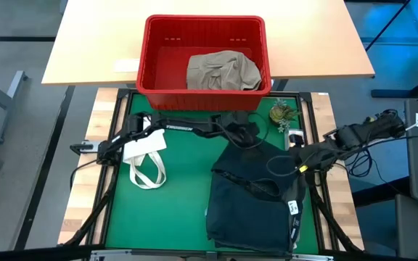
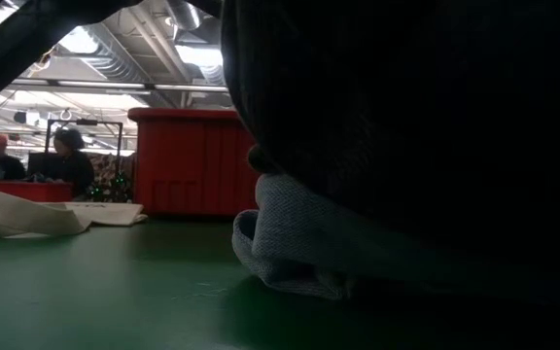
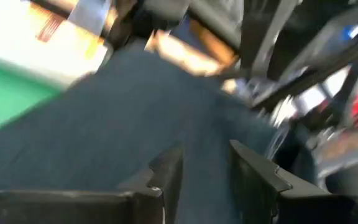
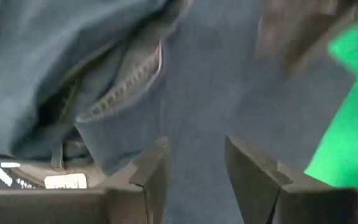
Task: Fold Laundry from Bin
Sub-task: Fold the dark blue jeans
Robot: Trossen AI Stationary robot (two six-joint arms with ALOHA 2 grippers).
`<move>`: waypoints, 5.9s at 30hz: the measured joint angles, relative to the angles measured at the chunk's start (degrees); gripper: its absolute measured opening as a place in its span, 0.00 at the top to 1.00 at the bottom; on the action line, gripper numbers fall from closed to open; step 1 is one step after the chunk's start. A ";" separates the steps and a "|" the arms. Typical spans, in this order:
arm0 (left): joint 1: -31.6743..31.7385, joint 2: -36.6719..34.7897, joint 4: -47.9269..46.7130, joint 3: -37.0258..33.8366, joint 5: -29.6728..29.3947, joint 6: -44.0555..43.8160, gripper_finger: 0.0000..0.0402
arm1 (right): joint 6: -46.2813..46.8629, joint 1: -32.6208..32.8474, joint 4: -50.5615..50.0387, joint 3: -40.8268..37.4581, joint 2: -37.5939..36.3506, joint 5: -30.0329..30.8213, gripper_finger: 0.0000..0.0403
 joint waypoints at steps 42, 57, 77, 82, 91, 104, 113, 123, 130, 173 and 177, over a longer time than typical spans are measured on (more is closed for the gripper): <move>-7.51 -2.28 -60.30 -2.32 -22.41 15.06 0.80 | -1.44 -21.64 31.74 -26.46 11.74 -8.45 0.62; -7.31 -11.58 -63.34 -2.38 -30.95 16.68 0.80 | -12.98 -33.95 26.64 -18.16 11.62 -9.10 0.62; -9.67 -13.15 -54.25 -2.38 -30.94 12.02 0.80 | -7.73 -20.52 20.12 -11.12 8.50 -11.56 0.62; -10.92 -10.24 -51.89 -2.38 -31.10 11.95 0.80 | -4.59 -16.86 22.87 -14.40 8.63 -11.48 0.62; -13.68 -5.63 -51.96 -2.38 -30.90 11.97 0.80 | -3.30 -8.09 22.71 -17.60 8.63 -15.56 0.62; -15.02 -5.82 -52.19 -2.38 -31.29 11.97 0.80 | -0.75 -0.42 22.38 -21.54 8.49 -13.65 0.62; -12.47 -9.10 -53.61 1.07 -30.34 13.88 0.80 | -3.35 -0.39 5.12 -6.13 6.70 0.13 0.62; -7.96 -9.15 -53.95 4.32 -30.40 15.04 0.80 | -3.24 -2.02 -1.10 0.39 6.71 7.16 0.62; -5.69 -9.17 -52.23 4.76 -30.47 15.58 0.80 | -3.78 -13.54 -3.33 0.72 6.71 3.67 0.62; -2.86 -9.15 -39.42 4.76 -40.75 36.10 0.54 | -9.74 -21.81 -4.70 0.74 16.94 5.66 0.38; -2.12 -9.15 -38.80 4.76 -41.76 32.85 0.49 | -9.19 -21.88 -5.48 0.74 16.94 5.66 0.33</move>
